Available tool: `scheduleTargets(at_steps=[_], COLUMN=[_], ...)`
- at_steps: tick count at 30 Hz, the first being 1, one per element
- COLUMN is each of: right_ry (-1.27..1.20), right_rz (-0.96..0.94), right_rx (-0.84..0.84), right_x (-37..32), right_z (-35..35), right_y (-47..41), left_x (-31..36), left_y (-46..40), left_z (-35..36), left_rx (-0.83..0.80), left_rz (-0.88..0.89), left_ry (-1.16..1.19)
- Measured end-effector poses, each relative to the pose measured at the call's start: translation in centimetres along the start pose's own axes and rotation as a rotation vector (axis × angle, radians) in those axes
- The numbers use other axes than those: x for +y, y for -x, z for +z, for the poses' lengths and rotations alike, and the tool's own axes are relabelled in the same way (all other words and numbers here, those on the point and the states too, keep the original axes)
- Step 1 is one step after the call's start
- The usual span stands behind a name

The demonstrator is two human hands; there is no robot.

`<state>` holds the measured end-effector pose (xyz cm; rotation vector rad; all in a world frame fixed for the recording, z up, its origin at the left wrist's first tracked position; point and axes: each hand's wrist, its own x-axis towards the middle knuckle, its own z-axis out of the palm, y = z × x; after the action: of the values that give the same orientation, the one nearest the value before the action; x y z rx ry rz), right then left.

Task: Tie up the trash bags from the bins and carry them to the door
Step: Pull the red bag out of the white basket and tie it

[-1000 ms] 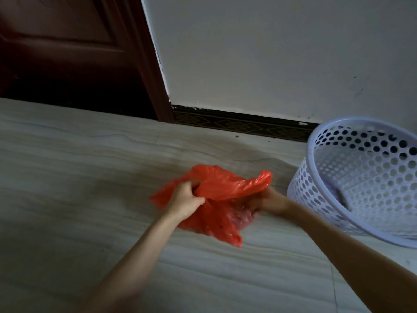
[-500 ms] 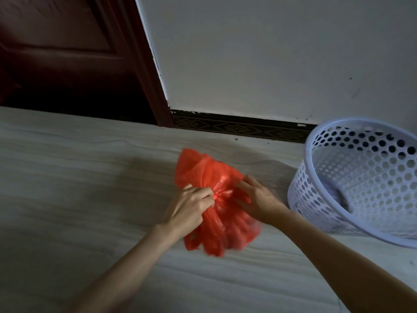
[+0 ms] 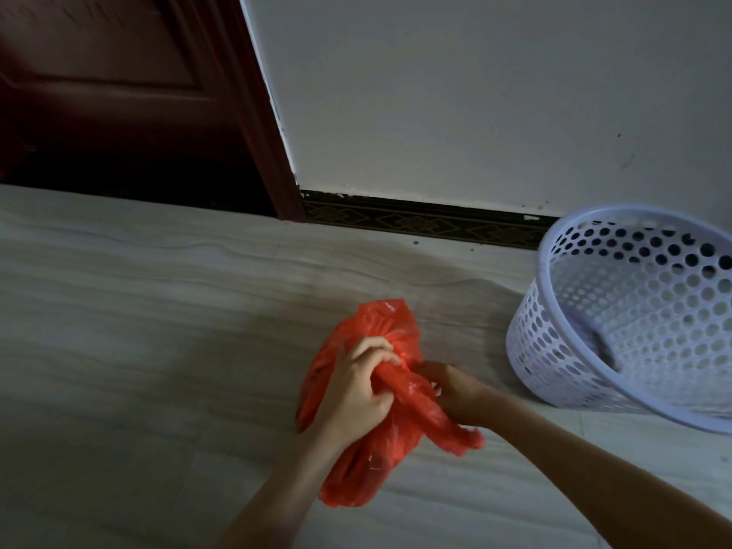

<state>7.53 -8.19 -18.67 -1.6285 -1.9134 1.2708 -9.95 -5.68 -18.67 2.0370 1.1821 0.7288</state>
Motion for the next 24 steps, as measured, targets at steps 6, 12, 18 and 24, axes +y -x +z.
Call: scheduleTargets(at_steps=[6,12,18,24], right_ry=[0.06,0.075,-0.122,-0.092], right_rz=[0.085,0.038,0.053,-0.069], right_rx=[-0.042,-0.134,0.376,0.28], right_x=[-0.3,-1.2,-1.6,-1.5], right_z=[0.8,1.7,0.8,2.2], right_y=[0.0,0.0,-1.7,-2.8], left_x=[1.2,-1.0,-1.3,-1.9], left_y=[-0.3,-0.7,0.6,1.1], left_z=[0.5,1.2,0.9,0.6], left_rx=[0.235,0.326,0.19,0.108], left_rz=[-0.276,-0.364,-0.085,0.097], left_ry=[0.321,0.317,0.079,-0.073])
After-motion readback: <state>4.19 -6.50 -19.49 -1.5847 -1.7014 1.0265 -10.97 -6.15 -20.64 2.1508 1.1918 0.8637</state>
